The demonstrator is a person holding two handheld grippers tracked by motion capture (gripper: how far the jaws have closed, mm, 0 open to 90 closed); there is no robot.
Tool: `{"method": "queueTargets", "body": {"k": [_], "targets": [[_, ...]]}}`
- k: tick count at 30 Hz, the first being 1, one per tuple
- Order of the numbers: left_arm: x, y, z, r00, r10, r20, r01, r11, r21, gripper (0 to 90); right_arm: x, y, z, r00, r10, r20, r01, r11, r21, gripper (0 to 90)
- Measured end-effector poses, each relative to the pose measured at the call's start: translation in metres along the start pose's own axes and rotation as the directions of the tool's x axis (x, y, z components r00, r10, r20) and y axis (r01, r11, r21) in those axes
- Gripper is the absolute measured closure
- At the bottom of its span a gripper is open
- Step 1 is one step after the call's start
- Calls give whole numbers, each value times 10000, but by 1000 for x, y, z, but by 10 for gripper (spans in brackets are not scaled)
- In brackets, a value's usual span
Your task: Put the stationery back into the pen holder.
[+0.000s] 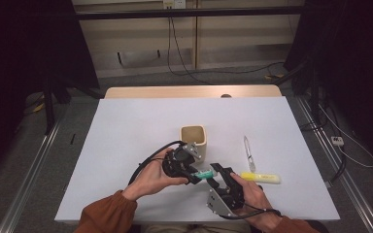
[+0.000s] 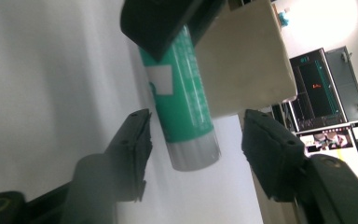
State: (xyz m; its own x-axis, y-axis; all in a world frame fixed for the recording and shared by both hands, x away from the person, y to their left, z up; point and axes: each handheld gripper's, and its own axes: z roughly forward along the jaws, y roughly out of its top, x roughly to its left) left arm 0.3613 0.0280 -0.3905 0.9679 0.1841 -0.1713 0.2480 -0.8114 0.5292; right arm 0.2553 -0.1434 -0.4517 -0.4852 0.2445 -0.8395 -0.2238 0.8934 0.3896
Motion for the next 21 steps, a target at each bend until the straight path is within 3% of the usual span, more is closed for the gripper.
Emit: {"method": "queueTargets", "body": {"k": [6,10,15,17,21], "targets": [[-1,1,1,9999,39,98,-39,10000,-36,658,3,3,0,9995,-311,-17,311,9992,-262,511],[-1,2,3,9999,-19,119,19,10000,-60,658,5,6,0,9988,-485,-86,481,9981,-377,603],[1,2,4,9996,-179,204,183,9997,-162,658,5,5,2,9981,-588,-179,580,9974,-431,627],[1,2,4,9997,-124,192,126,9999,-110,658,5,4,2,9988,-401,-270,391,9985,-378,629],[1,1,4,9994,-242,264,250,9992,-317,657,7,3,1,9978,-625,-202,616,9971,-438,652]]}}
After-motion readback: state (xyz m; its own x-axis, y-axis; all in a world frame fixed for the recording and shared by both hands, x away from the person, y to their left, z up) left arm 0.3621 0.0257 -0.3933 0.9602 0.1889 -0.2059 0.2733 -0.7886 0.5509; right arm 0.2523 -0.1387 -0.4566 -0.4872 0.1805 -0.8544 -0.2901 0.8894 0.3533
